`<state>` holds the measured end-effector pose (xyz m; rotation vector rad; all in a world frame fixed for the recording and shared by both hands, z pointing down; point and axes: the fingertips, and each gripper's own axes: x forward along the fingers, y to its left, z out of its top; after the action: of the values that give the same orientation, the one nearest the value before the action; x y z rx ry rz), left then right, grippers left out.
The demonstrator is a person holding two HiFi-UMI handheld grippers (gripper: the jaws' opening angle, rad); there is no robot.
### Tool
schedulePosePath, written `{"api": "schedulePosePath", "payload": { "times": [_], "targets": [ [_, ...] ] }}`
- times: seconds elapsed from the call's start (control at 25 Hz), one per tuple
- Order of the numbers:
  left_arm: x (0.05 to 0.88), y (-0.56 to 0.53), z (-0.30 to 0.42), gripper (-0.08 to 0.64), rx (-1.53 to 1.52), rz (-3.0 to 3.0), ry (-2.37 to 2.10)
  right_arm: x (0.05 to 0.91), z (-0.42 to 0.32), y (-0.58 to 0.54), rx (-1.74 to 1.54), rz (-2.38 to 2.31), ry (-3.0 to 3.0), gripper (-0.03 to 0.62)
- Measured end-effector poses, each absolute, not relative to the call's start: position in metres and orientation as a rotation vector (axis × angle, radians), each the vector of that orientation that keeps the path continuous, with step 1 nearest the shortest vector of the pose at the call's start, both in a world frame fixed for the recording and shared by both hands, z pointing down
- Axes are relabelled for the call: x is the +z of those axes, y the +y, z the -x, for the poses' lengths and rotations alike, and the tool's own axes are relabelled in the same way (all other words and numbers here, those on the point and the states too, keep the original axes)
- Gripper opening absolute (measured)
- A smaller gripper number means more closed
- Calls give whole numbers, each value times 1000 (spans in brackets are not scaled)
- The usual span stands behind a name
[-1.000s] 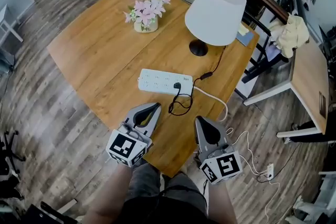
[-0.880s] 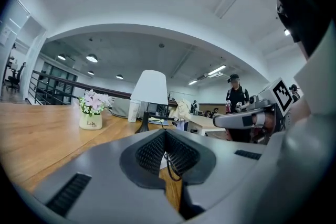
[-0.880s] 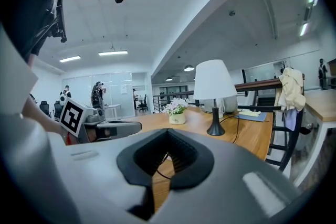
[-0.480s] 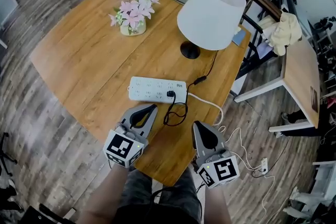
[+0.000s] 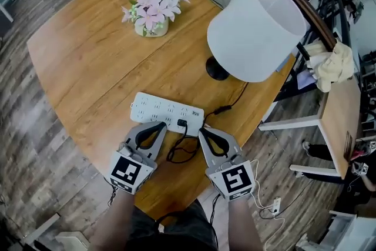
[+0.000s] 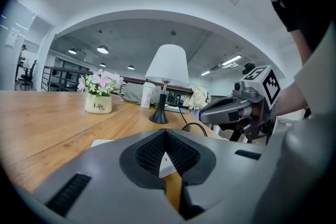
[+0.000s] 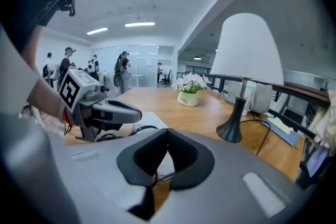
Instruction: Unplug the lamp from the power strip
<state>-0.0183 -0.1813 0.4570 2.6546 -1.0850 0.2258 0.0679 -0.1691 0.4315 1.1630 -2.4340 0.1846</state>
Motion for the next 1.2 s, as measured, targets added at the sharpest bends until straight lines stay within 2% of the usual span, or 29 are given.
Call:
{"api": "schedulePosePath", "payload": {
  "times": [0.08, 0.12, 0.16, 0.96, 1.04, 1.2],
  "targets": [
    [461, -185, 13, -5, 263, -2660, -1098, 442, -58, -175, 159, -1038, -2434, 8],
    [463, -186, 10, -5, 278, -2661, -1104, 449, -53, -176, 153, -970, -2435, 84],
    [465, -187, 8, -5, 286, -2656, -1111, 454, -48, -175, 152, -910, -2434, 109],
    [503, -192, -1, -5, 572, -2574, -1215, 498, -16, -191, 326, -613, -2397, 92],
    [504, -192, -3, -5, 594, -2573, -1216, 497, -16, -191, 288, -615, -2395, 91],
    [504, -192, -2, -5, 582, -2550, -1224, 497, -15, -183, 14, -582, -2353, 77]
  ]
}}
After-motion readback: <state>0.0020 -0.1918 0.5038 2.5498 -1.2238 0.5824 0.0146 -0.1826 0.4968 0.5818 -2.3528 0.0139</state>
